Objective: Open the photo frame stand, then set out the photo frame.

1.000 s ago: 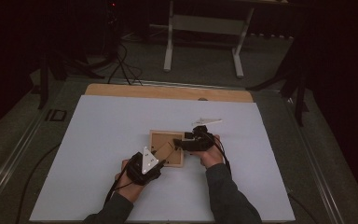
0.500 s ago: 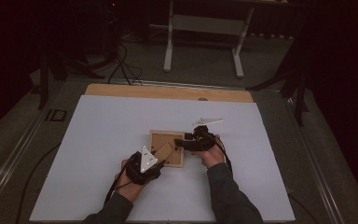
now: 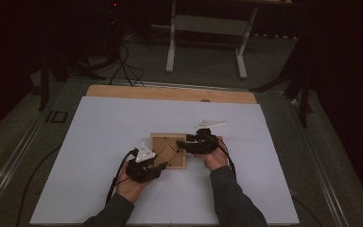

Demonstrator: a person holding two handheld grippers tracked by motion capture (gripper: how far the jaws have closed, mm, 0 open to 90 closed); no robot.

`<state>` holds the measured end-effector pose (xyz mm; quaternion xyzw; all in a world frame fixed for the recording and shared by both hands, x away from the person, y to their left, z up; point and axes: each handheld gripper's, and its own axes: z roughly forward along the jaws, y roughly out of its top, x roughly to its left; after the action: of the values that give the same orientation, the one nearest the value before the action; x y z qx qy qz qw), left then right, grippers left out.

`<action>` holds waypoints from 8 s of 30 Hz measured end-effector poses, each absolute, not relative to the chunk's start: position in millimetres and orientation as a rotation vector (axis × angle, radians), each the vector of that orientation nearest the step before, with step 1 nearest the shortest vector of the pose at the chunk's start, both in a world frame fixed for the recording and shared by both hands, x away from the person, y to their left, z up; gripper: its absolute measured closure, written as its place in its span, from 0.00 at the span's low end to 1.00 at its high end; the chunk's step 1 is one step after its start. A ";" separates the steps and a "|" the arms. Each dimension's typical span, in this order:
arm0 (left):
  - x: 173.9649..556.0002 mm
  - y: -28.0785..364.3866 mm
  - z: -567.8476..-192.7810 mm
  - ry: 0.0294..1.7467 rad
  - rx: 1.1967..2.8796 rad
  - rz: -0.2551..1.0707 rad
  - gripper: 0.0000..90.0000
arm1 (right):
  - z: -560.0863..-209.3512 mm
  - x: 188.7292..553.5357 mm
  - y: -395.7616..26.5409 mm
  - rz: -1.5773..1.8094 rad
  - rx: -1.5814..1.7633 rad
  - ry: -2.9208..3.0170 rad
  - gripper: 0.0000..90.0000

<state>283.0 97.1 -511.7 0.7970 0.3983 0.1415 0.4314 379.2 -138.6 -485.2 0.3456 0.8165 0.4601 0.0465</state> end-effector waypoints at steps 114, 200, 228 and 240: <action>287.7 95.0 -517.5 0.919 2.078 0.226 0.69 | -479.4 321.4 -134.9 1.415 0.748 2.554 0.39; 278.1 119.4 -497.4 0.868 2.011 0.278 0.74 | -455.2 322.7 -168.6 1.585 0.800 2.388 0.50; 276.2 118.7 -496.9 0.902 2.025 0.446 0.96 | -473.8 322.5 -154.2 1.424 0.868 2.315 0.98; 279.4 119.1 -497.9 0.935 2.013 0.474 0.99 | -477.6 322.0 -148.6 1.415 0.847 2.351 0.99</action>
<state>279.4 119.1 -497.9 0.8040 0.3734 0.1892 0.4223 322.0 -148.6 -477.6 0.2924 0.8112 0.4883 0.1345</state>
